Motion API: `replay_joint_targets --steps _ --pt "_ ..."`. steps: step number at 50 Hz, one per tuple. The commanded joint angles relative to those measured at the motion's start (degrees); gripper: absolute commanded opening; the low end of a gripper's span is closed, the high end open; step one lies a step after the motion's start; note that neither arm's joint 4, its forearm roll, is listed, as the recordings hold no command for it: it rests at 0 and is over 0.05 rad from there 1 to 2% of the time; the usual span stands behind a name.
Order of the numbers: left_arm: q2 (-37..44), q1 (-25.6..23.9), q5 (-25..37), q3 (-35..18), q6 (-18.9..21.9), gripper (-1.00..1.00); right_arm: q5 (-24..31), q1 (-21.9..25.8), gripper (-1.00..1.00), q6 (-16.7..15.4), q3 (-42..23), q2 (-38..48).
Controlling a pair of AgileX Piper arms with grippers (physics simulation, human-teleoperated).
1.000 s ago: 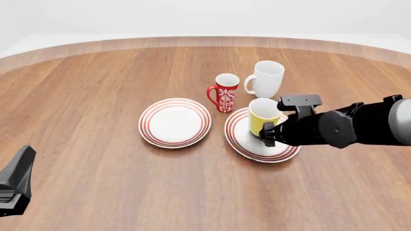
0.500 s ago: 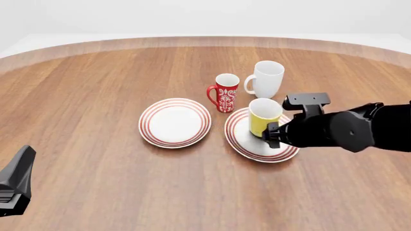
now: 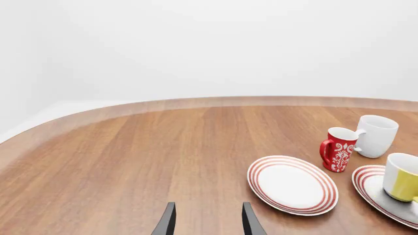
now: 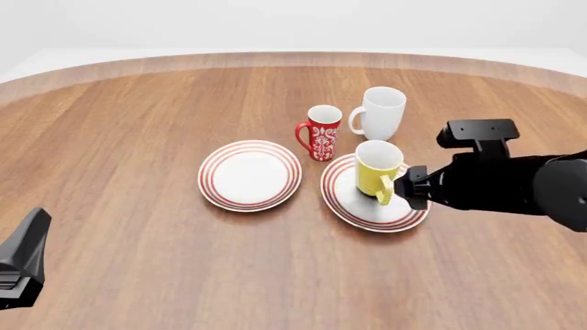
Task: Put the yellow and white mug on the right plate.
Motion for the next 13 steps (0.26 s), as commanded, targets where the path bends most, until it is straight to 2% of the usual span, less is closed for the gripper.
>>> replay_joint_targets --steps 1,13 --pt "0.0 0.0 0.0 0.0 0.0 1.0 5.5 -1.0 1.0 -0.5 0.4 -8.9" --pt "0.0 0.0 0.0 0.0 0.0 1.0 12.7 -1.1 1.0 -0.1 -2.5 -17.6"
